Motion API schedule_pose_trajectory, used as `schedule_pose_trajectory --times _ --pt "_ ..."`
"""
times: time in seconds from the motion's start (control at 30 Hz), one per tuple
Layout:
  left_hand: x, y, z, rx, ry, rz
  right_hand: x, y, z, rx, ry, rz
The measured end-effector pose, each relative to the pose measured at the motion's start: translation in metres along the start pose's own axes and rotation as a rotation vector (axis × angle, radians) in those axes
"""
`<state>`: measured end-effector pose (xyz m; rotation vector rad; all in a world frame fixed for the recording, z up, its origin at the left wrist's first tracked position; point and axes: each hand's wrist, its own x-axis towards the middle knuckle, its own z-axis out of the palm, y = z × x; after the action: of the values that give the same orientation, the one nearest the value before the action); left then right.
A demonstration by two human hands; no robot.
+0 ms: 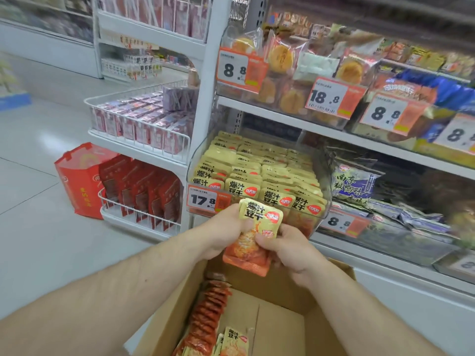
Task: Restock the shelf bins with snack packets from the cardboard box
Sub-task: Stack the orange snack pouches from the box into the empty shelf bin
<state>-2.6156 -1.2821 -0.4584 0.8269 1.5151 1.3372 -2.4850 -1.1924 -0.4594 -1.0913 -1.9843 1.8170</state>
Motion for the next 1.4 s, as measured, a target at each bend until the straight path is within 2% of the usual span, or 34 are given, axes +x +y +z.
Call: schedule_pose_trajectory --times 0.07,0.13,0.2,0.23,0.3,0.4,0.53,0.67,0.93,1.03,1.17,1.2,1.4 --pt "0.002 0.009 -0.001 0.086 0.019 0.03 -0.002 -0.007 -0.009 -0.053 -0.012 0.008" --pt "0.015 0.012 -0.007 0.457 0.206 0.227 -0.004 -0.012 -0.021 -0.051 0.018 0.001" --pt "0.033 0.009 -0.014 0.941 0.447 0.457 -0.004 -0.017 -0.035 -0.009 0.089 -0.011" --pt "0.042 0.006 -0.015 1.144 0.506 0.461 -0.003 -0.02 -0.041 0.021 0.129 -0.023" --pt "0.054 -0.004 -0.01 1.34 0.527 0.437 0.0 -0.026 -0.05 0.095 0.192 -0.051" --pt "0.064 -0.014 0.0 1.333 0.536 0.495 0.005 -0.039 -0.055 0.157 0.213 -0.094" --pt "0.075 -0.012 0.002 1.302 0.551 0.409 0.013 -0.052 -0.053 0.199 0.264 -0.128" --pt "0.077 -0.01 0.002 1.238 0.526 0.4 0.022 -0.063 -0.049 0.261 0.271 -0.161" --pt "0.075 -0.012 0.006 1.169 0.513 0.41 0.04 -0.079 -0.055 0.225 0.293 -0.228" --pt "0.068 -0.005 0.006 1.225 0.49 0.413 0.052 -0.085 -0.051 0.21 0.292 -0.25" --pt "0.065 0.017 -0.012 1.21 0.696 0.625 0.074 -0.103 -0.045 0.19 0.317 -0.319" --pt "0.068 0.028 -0.023 1.224 0.698 0.615 0.079 -0.108 -0.043 0.186 0.325 -0.333" --pt "0.116 0.08 -0.096 1.394 0.374 0.286 0.114 -0.127 -0.039 0.145 0.368 -0.369"
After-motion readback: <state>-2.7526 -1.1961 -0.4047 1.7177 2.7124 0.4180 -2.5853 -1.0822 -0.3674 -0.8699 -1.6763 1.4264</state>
